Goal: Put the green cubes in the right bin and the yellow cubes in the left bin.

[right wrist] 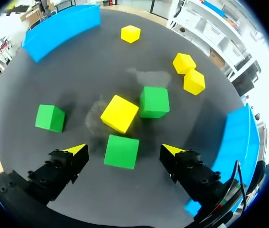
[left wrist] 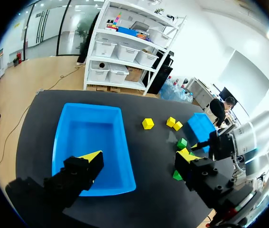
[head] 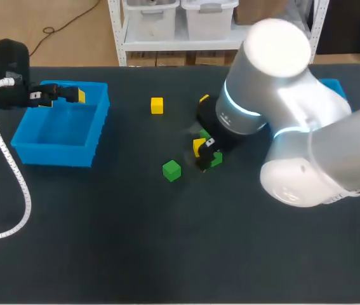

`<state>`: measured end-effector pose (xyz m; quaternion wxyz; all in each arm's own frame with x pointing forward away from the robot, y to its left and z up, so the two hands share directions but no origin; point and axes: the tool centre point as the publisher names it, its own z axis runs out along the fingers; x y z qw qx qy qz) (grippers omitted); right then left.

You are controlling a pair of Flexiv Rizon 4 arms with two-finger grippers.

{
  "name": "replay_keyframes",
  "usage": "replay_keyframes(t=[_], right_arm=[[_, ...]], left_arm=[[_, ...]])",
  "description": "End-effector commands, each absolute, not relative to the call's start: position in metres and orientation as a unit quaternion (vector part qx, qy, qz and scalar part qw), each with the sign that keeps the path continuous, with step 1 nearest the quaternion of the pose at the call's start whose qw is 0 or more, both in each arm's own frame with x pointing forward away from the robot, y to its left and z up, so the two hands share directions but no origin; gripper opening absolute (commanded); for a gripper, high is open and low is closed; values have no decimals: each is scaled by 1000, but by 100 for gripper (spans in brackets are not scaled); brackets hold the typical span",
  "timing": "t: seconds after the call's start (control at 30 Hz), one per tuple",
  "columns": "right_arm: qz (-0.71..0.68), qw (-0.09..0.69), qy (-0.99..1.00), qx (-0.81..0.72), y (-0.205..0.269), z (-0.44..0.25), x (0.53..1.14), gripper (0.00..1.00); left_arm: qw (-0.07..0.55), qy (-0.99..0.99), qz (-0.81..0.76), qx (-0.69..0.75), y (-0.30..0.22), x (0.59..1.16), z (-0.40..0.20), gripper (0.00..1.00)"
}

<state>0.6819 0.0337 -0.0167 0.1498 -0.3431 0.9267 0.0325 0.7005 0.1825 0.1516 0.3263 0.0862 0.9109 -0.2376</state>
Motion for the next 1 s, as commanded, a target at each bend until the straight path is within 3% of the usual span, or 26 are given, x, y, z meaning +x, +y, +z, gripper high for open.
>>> replay_keyframes(t=[0.03, 0.53, 0.8, 1.0], right_arm=[[20, 142, 931, -337, 40, -29, 694, 0], [-9, 187, 926, -328, 18, 0, 691, 0], [13, 284, 923, -259, -33, 90, 706, 0], [3, 321, 929, -183, -83, 115, 728, 0]], left_arm=[[329, 908, -242, 88, 184, 700, 150, 100], [329, 908, -242, 88, 184, 700, 150, 100], [329, 908, -242, 88, 184, 700, 150, 100], [329, 908, -242, 88, 184, 700, 150, 100]])
